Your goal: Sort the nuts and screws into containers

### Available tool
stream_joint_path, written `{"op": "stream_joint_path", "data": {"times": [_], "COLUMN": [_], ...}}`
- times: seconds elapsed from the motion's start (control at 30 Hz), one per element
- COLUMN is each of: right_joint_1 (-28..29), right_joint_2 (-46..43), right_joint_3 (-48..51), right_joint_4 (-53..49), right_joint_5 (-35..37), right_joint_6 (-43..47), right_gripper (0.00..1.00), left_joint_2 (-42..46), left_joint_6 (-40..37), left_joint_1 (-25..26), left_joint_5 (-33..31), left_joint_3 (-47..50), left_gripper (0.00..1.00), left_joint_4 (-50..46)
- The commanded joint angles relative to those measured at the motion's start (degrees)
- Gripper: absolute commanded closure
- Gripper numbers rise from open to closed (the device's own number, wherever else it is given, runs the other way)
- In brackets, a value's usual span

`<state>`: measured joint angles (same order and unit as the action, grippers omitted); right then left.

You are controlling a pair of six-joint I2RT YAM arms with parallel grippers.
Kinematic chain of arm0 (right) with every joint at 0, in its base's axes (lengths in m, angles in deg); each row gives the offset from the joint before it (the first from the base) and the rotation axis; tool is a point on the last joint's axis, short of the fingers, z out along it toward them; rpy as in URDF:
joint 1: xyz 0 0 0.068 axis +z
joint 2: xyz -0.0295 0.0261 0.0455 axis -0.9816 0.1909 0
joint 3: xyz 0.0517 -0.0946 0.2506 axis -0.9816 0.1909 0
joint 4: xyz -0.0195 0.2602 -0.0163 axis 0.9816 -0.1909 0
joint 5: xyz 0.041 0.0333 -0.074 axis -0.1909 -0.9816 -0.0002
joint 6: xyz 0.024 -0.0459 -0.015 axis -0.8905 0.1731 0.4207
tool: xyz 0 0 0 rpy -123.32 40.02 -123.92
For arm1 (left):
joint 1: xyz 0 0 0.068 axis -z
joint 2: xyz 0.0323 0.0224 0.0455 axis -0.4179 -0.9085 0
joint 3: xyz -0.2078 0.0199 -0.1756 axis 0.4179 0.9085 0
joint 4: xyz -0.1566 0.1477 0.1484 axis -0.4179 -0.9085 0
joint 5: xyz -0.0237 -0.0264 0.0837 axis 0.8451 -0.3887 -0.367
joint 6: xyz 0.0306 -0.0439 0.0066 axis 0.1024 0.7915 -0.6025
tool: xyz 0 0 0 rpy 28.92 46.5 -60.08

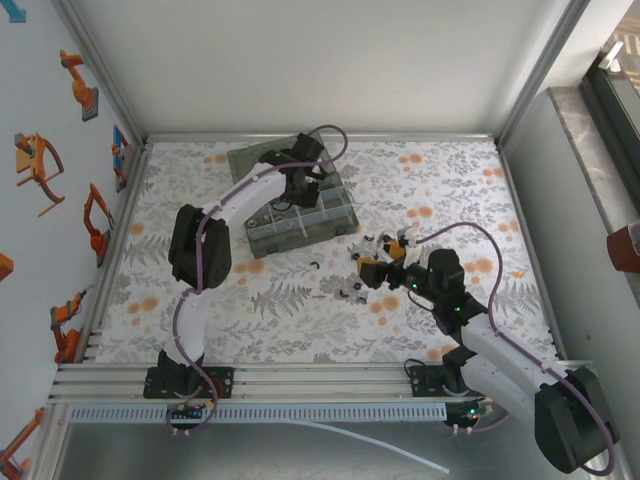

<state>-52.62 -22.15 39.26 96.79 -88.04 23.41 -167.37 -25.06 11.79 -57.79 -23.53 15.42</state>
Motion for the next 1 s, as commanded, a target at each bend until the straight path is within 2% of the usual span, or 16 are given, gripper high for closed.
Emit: {"op": "stream_joint_path", "data": {"times": [0.0, 0.3, 0.7, 0.8, 0.97], "right_joint_1": [-0.4, -0.4, -0.4, -0.4, -1.0], "right_joint_2": [0.2, 0.8, 0.3, -0.2, -0.2], "right_joint_3": [0.6, 0.6, 0.7, 0.6, -0.1], "right_joint_4": [2.0, 2.0, 2.0, 1.1, -2.3], "right_joint_5": [-0.6, -0.3, -0.1, 0.8, 3.2], "right_joint_6": [-0.6, -0.5, -0.5, -0.5, -0.4], "right_gripper": [0.00, 0.00, 0.00, 0.00, 0.00], "left_joint_2": [-2.8, -4.1, -1.9, -0.1, 2.4], "left_joint_6": [1.2, 1.7, 1.5, 1.1, 0.7], "left_joint_1": [-0.1, -0.1, 1.0, 2.7, 8.5], "left_joint_5": [0.0, 0.4, -0.8, -1.8, 2.3], "left_joint_3": [-2.7, -2.8, -0.2, 0.7, 3.1], "left_gripper": [0.82, 0.81, 0.70, 0.70, 0.67], "left_joint_4": [-0.9, -0.7, 1.5, 2.0, 2.6]}}
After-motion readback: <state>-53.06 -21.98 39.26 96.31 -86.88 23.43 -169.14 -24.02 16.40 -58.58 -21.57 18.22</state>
